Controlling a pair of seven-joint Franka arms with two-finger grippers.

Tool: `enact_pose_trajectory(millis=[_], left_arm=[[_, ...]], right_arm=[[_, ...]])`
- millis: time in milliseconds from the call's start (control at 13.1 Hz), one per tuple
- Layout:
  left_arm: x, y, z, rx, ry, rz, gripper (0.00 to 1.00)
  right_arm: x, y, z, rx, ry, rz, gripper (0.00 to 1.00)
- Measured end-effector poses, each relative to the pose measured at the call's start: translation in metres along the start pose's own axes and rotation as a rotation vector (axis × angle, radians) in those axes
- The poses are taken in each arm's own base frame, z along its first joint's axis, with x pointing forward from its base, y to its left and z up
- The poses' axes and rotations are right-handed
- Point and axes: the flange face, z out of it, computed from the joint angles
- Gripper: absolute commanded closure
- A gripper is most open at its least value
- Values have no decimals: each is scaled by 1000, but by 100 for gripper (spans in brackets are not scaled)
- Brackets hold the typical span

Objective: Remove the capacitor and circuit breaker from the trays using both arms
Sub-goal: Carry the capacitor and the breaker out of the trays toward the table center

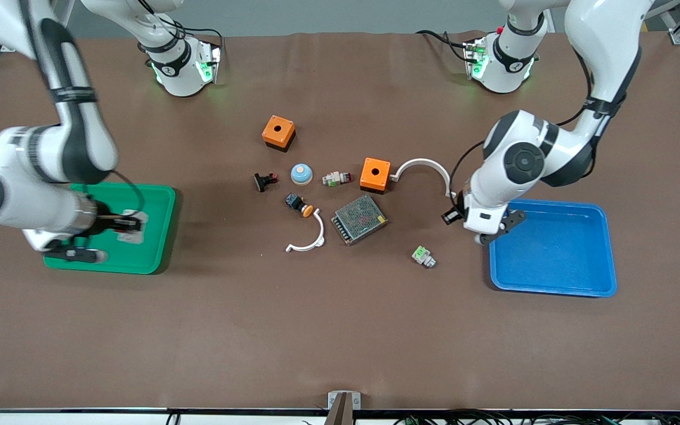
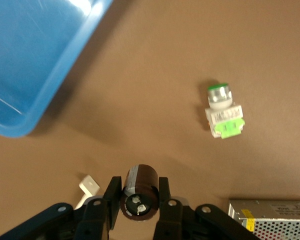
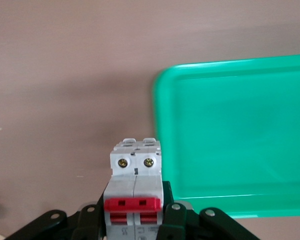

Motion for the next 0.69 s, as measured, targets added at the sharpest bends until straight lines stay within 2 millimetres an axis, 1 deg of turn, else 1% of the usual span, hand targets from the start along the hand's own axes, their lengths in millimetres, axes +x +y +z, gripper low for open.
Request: enact_pose_trajectory(millis=[153,305,458,534,687], left_arm=[[-8,5,12,11,-19,-18,100],[-13,7,21,21,-32,-22,100],[-12,4,28,41,-19,-9,100],[-10,2,29,49,-9,-4,100],[-5,-1,31,57,1,-1,100]], right_arm=[[-11,-67,14,-4,43,32,98],[-23,-125,38,0,86,63,98],[-36,-171,72,6,118,89,98],[-42,-191,90,7,129,100,98],[-53,-218,123,5,141,105,98]])
